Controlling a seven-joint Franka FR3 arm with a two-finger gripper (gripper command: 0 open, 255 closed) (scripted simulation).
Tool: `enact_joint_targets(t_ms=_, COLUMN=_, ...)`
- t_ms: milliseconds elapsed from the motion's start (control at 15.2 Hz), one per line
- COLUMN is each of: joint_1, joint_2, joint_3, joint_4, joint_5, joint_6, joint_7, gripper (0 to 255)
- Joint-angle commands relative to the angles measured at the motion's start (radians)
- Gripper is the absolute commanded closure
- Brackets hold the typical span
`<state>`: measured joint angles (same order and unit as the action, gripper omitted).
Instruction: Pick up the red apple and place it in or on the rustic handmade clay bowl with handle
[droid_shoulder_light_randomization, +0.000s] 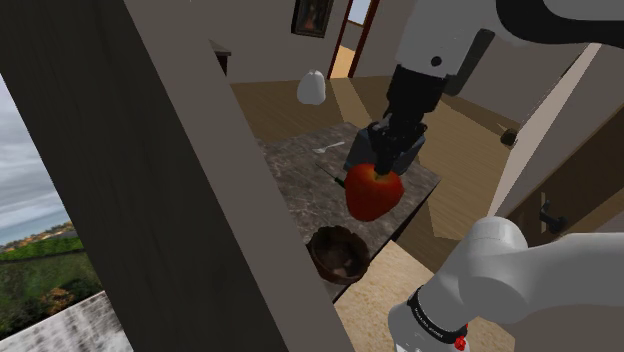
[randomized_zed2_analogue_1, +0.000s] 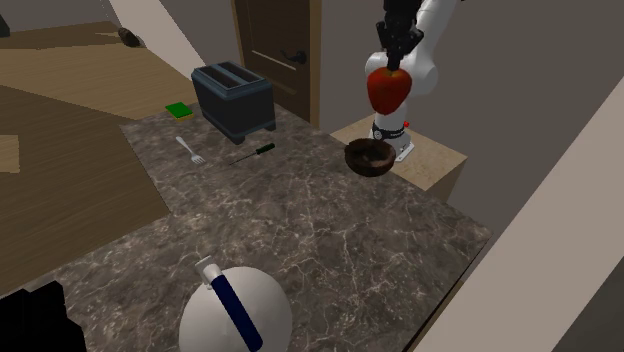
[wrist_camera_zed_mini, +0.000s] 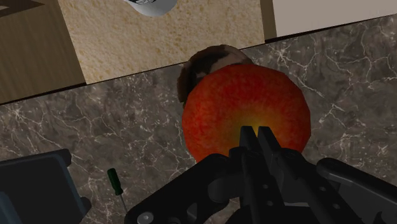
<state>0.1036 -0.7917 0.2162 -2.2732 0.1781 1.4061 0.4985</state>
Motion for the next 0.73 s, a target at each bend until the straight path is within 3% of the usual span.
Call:
enact_joint_targets(t_ms=0, joint_1=0.001, joint_2=-0.01, joint_3=0.001, joint_4=-0.035, joint_5=0.001, joint_6=0.025, joint_7=-0.004, gripper=255)
enact_joint_targets(t_ms=660, joint_1=0.009, joint_2=-0.044, joint_3=0.018, joint_4=-0.189, joint_5=0.018, joint_6=0.146, joint_7=-0.013, gripper=255)
